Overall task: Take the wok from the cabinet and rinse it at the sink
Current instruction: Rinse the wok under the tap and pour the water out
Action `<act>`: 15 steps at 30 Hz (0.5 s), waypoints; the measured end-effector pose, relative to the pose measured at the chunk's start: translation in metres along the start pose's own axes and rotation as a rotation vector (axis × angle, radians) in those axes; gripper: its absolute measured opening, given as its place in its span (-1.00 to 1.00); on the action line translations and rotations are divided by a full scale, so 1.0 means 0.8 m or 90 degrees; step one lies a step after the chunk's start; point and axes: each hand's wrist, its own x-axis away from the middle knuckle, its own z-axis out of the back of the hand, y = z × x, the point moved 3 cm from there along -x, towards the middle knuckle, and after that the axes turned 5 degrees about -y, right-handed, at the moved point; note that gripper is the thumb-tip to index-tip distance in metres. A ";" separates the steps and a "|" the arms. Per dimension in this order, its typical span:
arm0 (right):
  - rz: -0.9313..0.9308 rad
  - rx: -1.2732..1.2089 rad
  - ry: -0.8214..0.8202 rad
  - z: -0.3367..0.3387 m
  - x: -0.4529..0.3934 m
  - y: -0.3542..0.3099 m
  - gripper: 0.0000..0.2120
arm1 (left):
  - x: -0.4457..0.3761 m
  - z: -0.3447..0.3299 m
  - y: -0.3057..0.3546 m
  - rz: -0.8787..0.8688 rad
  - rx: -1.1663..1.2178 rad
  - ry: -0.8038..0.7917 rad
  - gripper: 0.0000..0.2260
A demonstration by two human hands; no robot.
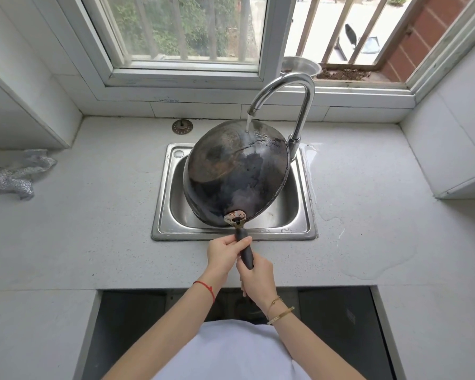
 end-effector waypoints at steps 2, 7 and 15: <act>-0.006 -0.005 -0.001 0.002 -0.007 -0.003 -0.87 | -0.003 -0.001 0.008 -0.006 -0.012 0.004 -0.79; -0.012 -0.019 -0.001 0.004 -0.016 -0.005 -0.84 | -0.011 -0.004 0.017 -0.004 -0.027 0.002 -0.78; -0.017 -0.037 -0.003 0.008 -0.026 -0.013 -0.83 | -0.020 -0.008 0.023 0.004 -0.040 0.025 -0.72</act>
